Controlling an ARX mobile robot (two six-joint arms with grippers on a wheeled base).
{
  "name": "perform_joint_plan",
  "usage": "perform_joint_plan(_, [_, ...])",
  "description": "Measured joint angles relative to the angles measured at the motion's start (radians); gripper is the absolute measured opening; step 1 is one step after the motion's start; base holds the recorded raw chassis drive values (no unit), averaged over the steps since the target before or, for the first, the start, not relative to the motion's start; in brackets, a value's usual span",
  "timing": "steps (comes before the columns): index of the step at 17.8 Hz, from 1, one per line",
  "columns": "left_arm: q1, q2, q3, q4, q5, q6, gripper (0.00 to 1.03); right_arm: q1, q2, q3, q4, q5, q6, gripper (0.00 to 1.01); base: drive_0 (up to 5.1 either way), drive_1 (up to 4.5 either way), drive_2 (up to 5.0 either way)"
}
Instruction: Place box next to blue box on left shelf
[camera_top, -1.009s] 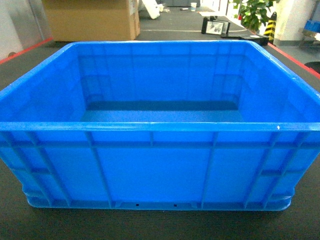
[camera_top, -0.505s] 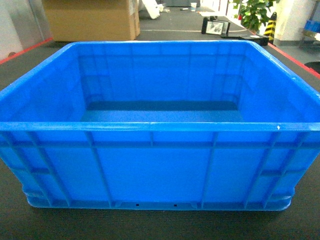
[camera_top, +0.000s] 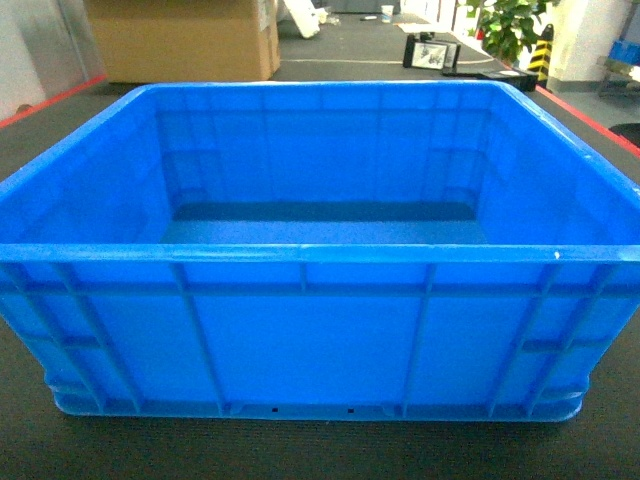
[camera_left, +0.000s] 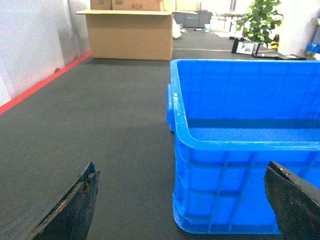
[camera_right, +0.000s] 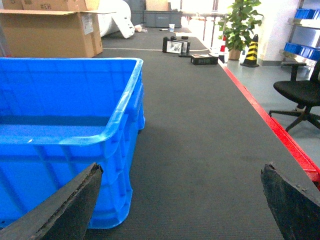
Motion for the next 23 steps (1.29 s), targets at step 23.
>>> perform_joint_plan(23, [0.000, 0.000, 0.000, 0.000, 0.000, 0.000, 0.98, 0.000, 0.000, 0.000, 0.000, 0.000, 0.000, 0.98, 0.0, 0.00, 0.0])
